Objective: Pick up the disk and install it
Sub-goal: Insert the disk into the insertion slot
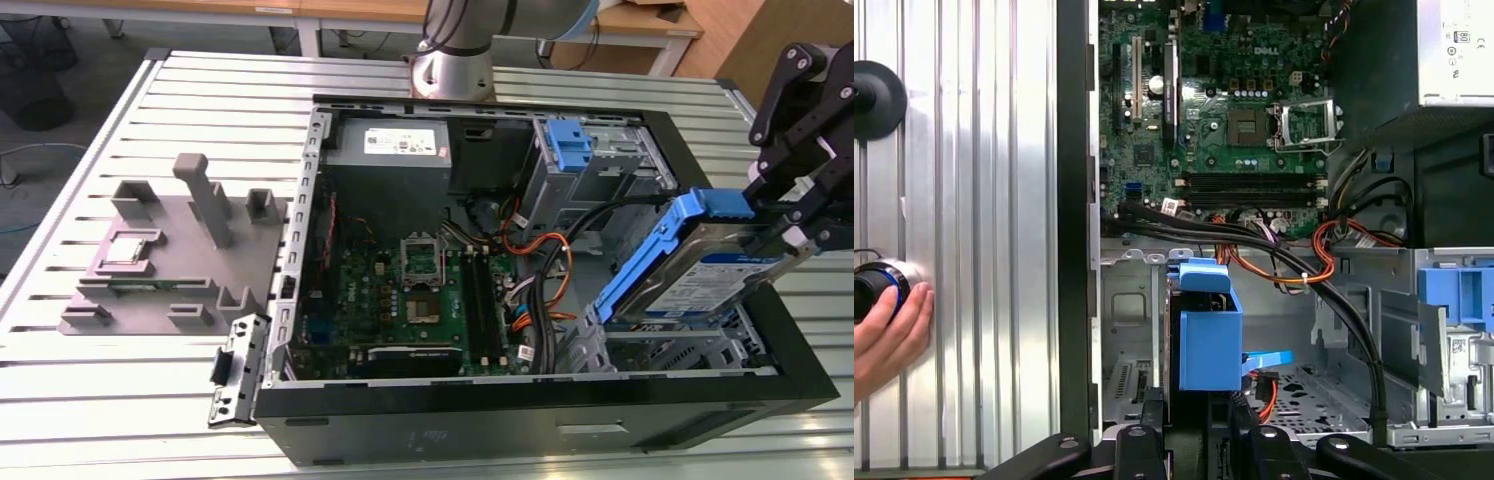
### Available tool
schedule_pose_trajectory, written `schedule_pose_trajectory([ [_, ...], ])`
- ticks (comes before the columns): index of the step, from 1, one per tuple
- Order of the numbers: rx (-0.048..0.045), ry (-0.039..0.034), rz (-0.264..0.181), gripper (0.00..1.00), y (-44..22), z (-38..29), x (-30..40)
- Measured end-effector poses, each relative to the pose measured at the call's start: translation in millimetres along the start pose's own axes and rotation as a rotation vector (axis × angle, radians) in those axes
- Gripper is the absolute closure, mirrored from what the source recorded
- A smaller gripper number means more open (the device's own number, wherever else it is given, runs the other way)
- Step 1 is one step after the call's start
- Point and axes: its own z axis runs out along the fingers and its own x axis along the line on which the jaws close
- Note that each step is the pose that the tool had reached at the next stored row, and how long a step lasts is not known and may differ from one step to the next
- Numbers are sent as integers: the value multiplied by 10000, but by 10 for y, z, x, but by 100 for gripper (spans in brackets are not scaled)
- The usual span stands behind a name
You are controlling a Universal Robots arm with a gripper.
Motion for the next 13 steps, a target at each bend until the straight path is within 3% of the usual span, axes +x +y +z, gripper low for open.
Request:
schedule_pose_trajectory([
  [6,3,-3,67,65,0,11,0],
  [13,5,-1,67,65,0,75,4],
])
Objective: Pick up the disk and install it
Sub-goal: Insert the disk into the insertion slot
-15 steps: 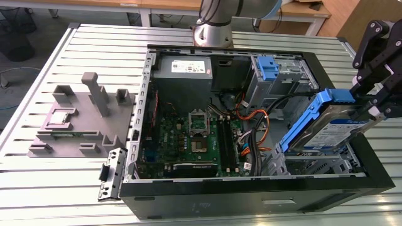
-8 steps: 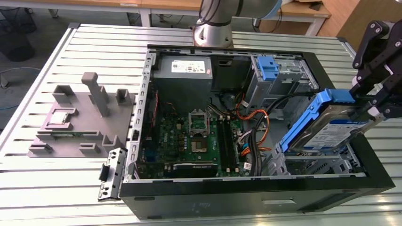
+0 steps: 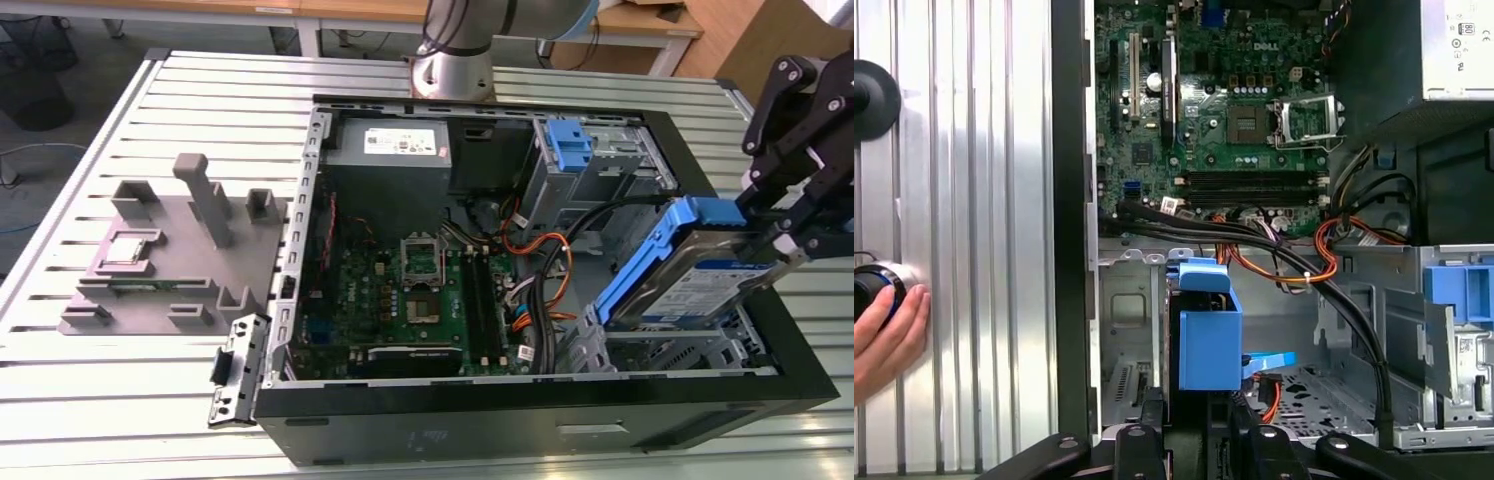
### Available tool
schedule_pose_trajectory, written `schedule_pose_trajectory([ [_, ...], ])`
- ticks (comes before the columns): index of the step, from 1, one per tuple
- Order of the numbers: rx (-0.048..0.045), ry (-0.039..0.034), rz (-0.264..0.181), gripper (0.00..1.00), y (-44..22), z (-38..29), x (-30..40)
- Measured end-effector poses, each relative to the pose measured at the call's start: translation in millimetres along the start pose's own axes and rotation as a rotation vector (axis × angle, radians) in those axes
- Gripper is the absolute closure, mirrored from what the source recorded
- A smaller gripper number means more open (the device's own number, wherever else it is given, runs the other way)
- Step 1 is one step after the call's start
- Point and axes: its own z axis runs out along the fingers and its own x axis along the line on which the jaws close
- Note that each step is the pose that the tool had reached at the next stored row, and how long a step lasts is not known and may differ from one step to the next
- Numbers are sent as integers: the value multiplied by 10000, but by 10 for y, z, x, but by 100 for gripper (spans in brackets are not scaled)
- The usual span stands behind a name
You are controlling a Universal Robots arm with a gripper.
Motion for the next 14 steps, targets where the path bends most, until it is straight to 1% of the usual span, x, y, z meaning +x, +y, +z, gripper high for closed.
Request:
schedule_pose_trajectory([
  [7,0,1,0,65,3,92,5],
  [14,0,0,0,65,1,219,13],
])
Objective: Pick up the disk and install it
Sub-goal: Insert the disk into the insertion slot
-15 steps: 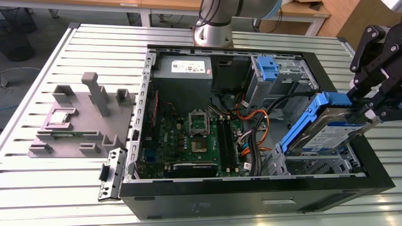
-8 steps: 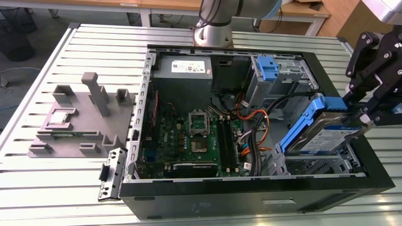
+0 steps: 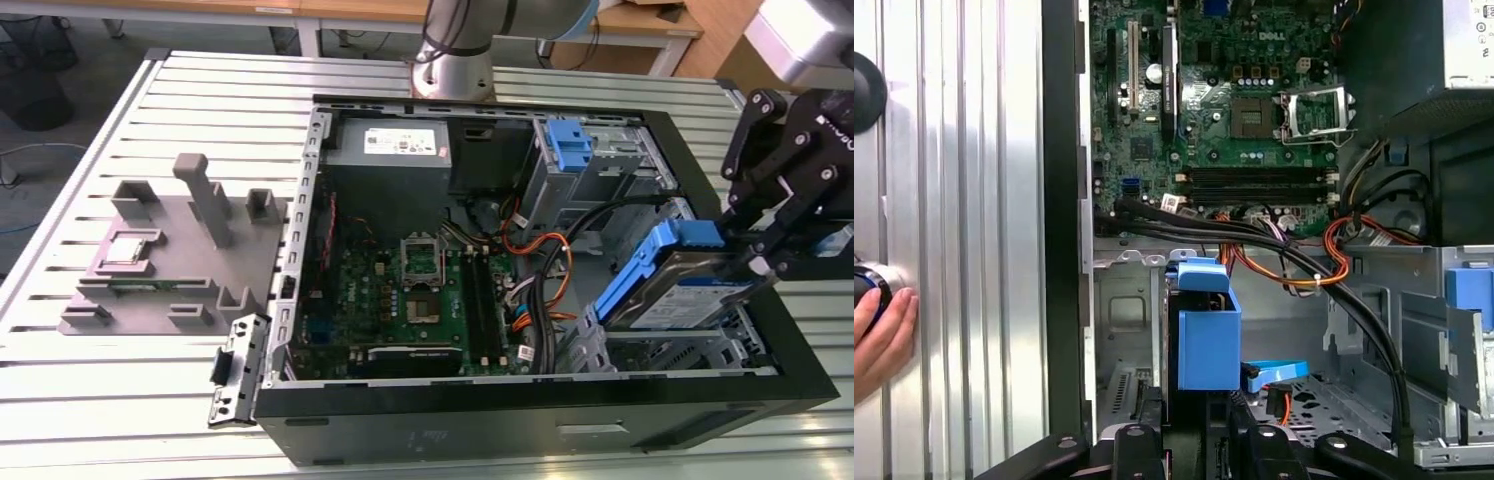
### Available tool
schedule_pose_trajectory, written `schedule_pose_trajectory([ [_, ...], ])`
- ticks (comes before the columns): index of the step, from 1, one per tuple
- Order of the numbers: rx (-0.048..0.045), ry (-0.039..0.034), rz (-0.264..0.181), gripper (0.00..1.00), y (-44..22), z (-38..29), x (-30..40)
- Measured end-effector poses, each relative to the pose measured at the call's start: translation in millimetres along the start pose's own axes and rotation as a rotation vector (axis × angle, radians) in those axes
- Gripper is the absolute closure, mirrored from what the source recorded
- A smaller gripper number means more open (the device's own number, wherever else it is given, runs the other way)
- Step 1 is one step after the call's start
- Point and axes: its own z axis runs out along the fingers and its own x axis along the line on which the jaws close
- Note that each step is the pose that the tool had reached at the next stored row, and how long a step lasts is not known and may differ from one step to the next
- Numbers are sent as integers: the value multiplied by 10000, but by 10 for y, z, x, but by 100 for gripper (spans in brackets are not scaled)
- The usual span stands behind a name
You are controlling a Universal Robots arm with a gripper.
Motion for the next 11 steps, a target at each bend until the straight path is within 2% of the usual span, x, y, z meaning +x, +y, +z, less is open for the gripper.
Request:
schedule_pose_trajectory([
  [11,0,3,0,65,-3,198,17],
])
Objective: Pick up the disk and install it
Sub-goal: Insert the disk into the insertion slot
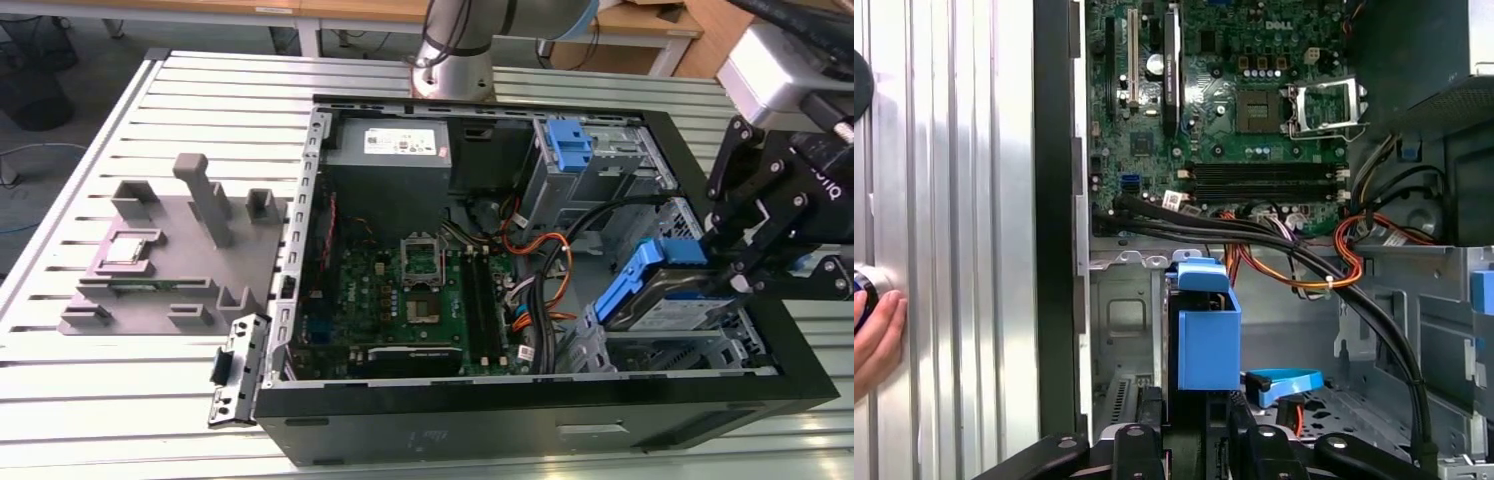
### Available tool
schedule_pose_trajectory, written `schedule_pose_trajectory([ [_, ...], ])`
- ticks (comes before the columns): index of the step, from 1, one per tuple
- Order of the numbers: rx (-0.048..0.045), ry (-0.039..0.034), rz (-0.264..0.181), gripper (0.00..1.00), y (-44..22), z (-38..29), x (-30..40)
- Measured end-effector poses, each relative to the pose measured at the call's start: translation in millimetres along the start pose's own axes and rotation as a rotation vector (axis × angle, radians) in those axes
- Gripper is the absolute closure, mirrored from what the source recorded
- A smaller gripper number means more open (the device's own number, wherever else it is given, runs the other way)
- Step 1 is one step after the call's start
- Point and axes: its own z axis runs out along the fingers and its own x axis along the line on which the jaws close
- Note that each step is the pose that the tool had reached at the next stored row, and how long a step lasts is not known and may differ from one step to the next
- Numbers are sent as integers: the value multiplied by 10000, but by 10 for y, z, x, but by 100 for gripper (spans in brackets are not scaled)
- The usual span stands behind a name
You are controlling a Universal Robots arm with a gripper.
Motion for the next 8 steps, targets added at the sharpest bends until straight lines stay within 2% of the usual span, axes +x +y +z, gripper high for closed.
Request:
schedule_pose_trajectory([
  [5,0,5,0,65,-1,85,6],
  [8,0,12,0,65,-1,86,6],
])
